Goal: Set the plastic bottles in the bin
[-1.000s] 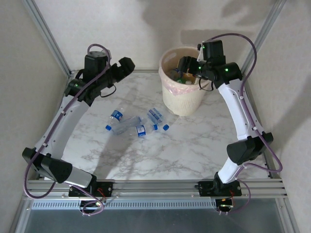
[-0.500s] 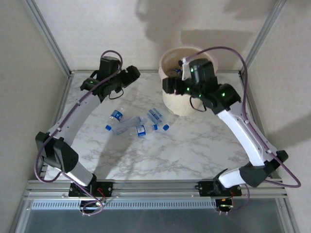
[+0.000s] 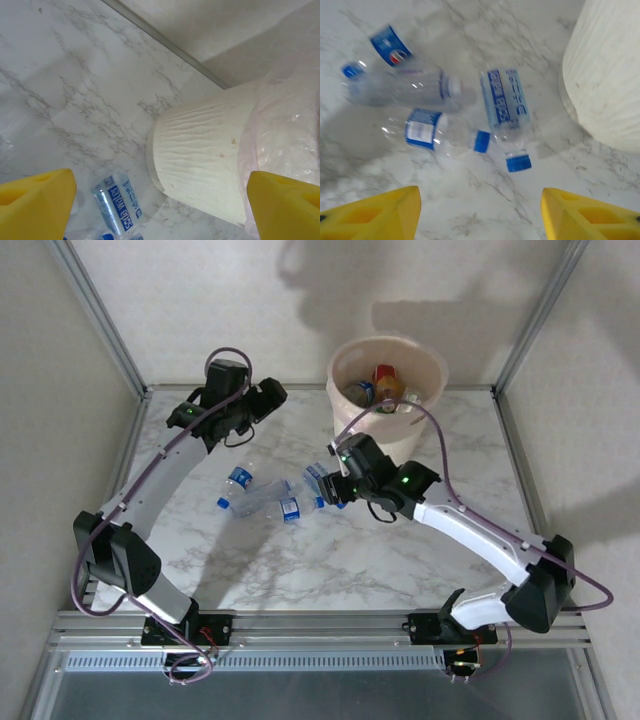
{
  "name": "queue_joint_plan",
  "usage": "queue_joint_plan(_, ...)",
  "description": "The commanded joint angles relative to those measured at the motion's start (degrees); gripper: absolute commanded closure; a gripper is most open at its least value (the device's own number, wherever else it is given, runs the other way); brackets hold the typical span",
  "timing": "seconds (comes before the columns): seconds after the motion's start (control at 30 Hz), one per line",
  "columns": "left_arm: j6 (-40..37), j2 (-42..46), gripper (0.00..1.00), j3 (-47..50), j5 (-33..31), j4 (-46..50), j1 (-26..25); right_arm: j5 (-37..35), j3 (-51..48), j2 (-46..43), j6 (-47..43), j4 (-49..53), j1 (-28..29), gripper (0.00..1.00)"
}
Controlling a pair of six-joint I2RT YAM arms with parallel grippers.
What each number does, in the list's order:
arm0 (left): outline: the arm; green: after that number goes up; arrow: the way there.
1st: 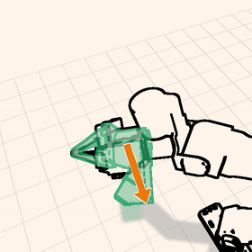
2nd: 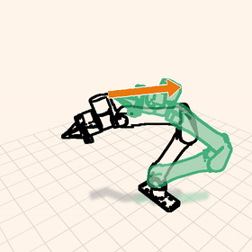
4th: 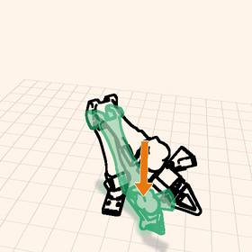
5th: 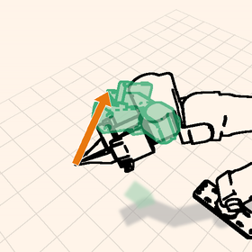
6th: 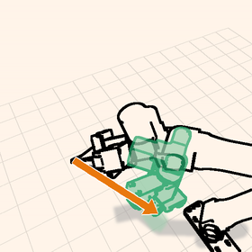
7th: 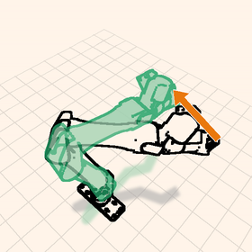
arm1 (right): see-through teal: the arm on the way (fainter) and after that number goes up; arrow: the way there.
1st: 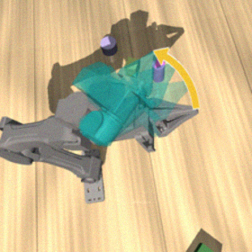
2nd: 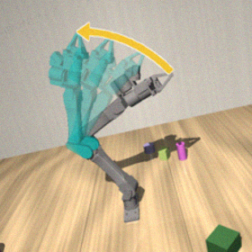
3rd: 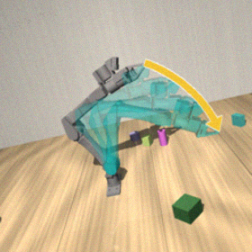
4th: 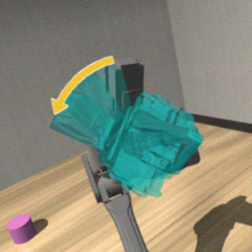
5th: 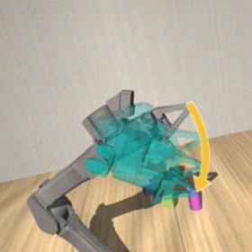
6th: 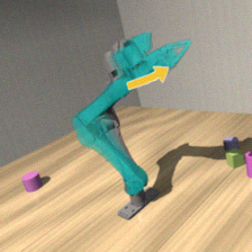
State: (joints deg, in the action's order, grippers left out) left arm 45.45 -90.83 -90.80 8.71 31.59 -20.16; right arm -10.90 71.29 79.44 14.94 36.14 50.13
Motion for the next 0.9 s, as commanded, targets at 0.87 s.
queue_joint_plan(0.87,-3.0,5.8,0.12,6.0,-4.1,2.9,1.0,-8.8,-1.0,27.0,-2.6,-8.3,-4.3,0.38)
